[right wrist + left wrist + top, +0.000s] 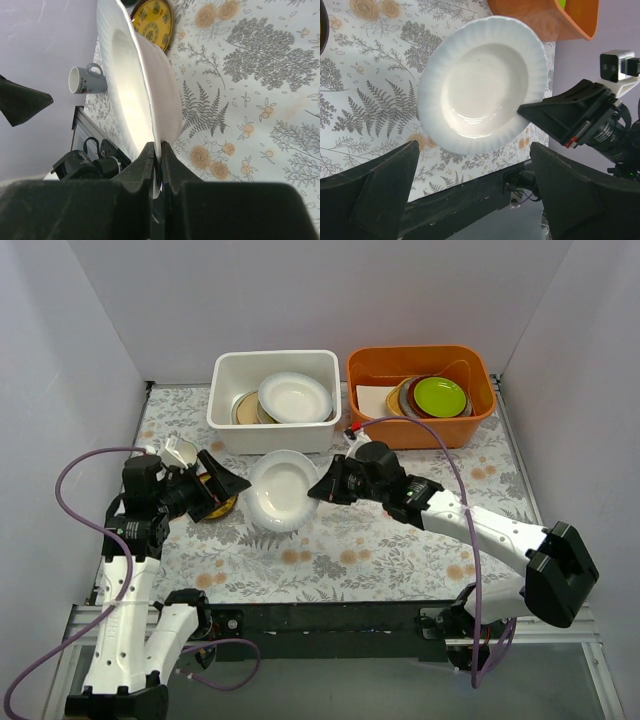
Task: Place the plates into the plastic bin on the countertop
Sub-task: Pick up the plate from the corner of the board.
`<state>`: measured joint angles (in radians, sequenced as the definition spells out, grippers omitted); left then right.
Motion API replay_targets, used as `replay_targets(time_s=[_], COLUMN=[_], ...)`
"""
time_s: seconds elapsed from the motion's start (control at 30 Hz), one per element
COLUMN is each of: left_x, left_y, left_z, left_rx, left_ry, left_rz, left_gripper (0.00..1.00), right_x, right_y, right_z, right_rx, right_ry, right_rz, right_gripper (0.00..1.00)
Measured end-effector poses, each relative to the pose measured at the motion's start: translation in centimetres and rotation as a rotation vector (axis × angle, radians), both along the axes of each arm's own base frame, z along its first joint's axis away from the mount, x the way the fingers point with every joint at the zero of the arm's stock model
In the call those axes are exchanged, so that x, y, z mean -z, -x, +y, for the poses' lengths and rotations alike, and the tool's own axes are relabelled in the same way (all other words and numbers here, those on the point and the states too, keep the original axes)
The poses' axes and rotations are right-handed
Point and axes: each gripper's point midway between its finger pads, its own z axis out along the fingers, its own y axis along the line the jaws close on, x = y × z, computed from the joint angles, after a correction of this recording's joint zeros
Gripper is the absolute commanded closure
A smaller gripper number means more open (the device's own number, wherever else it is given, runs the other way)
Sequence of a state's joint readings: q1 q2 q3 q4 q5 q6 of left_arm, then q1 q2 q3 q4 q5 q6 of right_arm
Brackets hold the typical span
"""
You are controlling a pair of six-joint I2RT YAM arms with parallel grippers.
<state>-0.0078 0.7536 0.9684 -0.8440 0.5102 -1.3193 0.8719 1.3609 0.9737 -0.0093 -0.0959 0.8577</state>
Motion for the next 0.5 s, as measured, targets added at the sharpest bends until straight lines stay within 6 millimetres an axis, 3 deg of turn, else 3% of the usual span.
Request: replay_targets(time_s=[0.17,0.5], left_x=[2.0,5.5], left_y=[0.2,0.6], left_z=[-0.3,-1.2], left_rx=[0.002,0.024], left_ry=[0.025,0.096], left_rz=[0.029,0.064], left_gripper=[0.16,0.21], right_x=[-1.5,-3.3], right_y=[-0.6,0.2], right_z=[-1.6,-1.7], right_rx=[0.045,0.011], right_ry=[-0.03,-0.082], right_rz=[-0.026,-0.027], right_gripper=[0.97,0.97])
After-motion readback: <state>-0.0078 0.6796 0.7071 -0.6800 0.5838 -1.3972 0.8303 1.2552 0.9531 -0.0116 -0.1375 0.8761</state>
